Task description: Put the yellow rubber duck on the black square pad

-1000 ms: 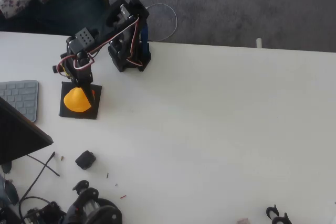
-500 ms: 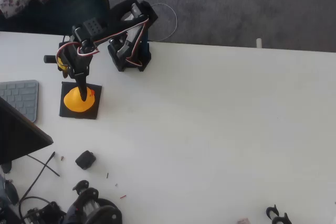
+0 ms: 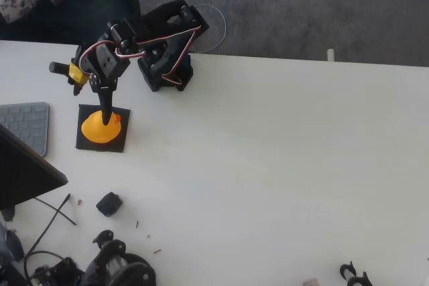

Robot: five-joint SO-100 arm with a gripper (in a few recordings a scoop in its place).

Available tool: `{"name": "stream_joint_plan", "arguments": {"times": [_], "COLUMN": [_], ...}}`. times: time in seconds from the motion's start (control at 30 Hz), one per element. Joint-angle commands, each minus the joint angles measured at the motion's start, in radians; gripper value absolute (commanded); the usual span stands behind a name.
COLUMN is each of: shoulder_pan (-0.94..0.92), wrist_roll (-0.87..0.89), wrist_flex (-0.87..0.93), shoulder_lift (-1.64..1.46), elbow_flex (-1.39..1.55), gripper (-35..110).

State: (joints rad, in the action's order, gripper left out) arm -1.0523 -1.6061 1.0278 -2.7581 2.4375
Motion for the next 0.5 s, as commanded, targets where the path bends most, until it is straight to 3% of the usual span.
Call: {"name": "stream_joint_plan", "arguments": {"times": [0.0, 0.47], "shoulder_pan": [0.074, 0.402], "wrist_roll": [-0.002, 0.038], "wrist_flex": [-0.002, -0.008], "shoulder_lift": [-0.087, -0.184], "elbow_flex": [-0.018, -0.021], "gripper": [56, 56]}}
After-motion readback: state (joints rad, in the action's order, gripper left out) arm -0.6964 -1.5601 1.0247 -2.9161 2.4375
